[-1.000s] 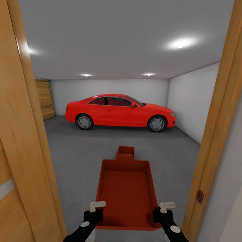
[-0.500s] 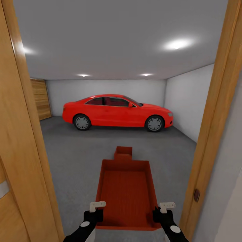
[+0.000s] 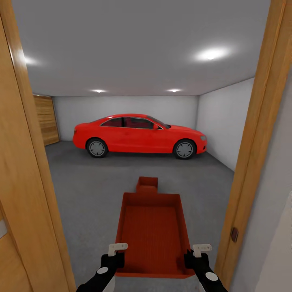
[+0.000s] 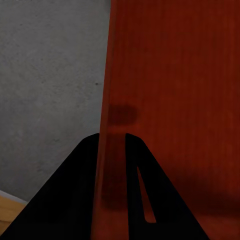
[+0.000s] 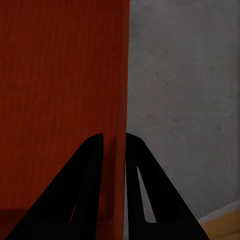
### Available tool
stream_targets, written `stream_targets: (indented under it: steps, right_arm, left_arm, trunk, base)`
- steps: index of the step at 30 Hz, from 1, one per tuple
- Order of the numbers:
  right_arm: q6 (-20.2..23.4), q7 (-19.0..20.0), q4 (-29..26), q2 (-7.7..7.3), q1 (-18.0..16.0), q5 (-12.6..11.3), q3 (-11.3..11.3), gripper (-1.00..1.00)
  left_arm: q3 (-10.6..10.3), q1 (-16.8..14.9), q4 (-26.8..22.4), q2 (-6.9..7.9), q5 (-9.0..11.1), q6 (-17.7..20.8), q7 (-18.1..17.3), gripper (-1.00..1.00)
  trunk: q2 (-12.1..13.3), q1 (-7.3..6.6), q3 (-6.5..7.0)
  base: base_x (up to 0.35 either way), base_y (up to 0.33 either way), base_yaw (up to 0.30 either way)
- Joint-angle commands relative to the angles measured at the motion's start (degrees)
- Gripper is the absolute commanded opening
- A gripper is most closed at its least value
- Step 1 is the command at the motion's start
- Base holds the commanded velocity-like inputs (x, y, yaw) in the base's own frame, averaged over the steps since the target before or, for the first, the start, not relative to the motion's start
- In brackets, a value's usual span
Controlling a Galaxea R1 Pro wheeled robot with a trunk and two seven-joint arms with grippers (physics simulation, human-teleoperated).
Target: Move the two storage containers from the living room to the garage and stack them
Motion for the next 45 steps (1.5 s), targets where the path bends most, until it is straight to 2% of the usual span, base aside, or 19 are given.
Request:
stream_targets:
  steps: [1, 25, 45]
  right_arm:
    - [-0.2, 0.1, 0.2, 0.04, 0.1, 0.5, 1.6, -1.0]
    - [-0.2, 0.0, 0.2, 0.05, 0.1, 0.6, 1.6, -1.0]
    - [-0.2, 0.0, 0.2, 0.05, 0.1, 0.5, 1.6, -1.0]
  left_arm:
    - [0.8, -0.1, -2.4, -0.08, -0.2, -0.1, -0.3, -1.0]
    - [0.8, -0.1, -2.4, -0.08, -0.2, -0.1, -0.3, -1.0]
    - [0.8, -0.1, -2.4, -0.08, -0.2, -0.1, -0.3, -1.0]
  trunk:
    - [0.0, 0.02, -0.03]
    - [0.0, 0.02, -0.03]
    - [0.0, 0.02, -0.03]
  base:
    - [0.0, 0.0, -0.008]
    - [0.09, 0.0, -0.001]
    - [0.004, 0.032, 0.0]
